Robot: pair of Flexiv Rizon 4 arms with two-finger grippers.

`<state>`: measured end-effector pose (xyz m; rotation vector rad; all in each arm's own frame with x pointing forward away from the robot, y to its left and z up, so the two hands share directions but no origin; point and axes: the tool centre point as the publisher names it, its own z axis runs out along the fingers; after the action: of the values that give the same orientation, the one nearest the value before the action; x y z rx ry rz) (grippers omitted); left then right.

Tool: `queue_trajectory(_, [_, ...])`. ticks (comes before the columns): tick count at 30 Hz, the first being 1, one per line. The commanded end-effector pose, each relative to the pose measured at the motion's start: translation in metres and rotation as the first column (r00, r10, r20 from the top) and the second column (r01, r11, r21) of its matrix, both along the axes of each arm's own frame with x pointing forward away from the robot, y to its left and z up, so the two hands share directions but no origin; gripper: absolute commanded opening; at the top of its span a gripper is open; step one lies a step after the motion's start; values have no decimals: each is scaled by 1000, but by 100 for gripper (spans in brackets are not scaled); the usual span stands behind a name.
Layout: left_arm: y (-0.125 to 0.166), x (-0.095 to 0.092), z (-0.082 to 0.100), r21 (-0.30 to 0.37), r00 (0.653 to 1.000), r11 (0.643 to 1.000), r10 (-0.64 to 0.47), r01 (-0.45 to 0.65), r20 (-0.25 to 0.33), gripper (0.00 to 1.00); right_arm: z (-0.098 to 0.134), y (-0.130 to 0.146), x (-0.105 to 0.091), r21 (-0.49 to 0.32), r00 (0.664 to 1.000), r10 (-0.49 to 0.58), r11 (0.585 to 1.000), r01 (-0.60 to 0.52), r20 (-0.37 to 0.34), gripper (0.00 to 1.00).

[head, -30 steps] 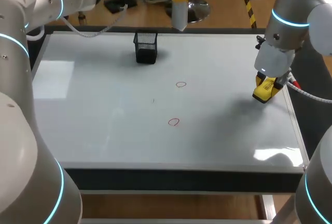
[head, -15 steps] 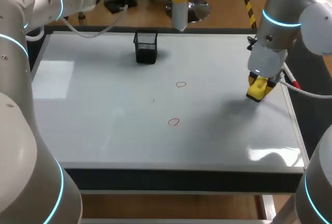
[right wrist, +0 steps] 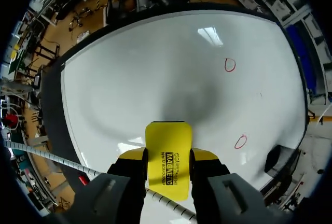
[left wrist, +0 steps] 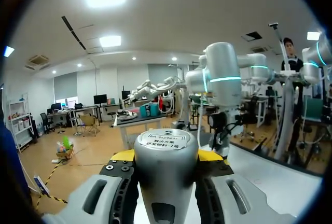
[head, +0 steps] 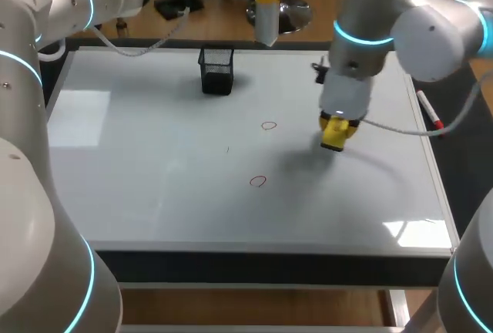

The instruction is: Pick up the inspection probe, press it on each red-marked spot on the whiteboard one by one, put down the probe, pick up the eraser, and wipe off all the red marks.

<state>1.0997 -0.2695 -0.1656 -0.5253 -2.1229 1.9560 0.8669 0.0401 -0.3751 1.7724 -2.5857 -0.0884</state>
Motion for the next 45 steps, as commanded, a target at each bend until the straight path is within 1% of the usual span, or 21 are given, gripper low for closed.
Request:
queue_trajectory(1, [0,7,-1,20,974,974,-226,226,-19,0,-6,34,9,-86,998,55,995,-58,-28,0])
queue_trajectory(11, [0,7,-1,20,974,974,-226,226,-19,0,-15,92,25,-61,981,186,980,-189,-55,0])
queue_trajectory(21, [0,7,-1,20,974,974,-226,226,-19,0,-18,129,39,-67,960,272,959,-276,-58,0])
queue_trajectory(31, [0,7,-1,20,974,974,-226,226,-19,0,-26,148,49,-73,949,312,946,-315,-56,0])
queue_trajectory(45, [0,7,-1,20,974,974,-226,226,-19,0,-36,152,54,-49,944,322,944,-325,-70,0])
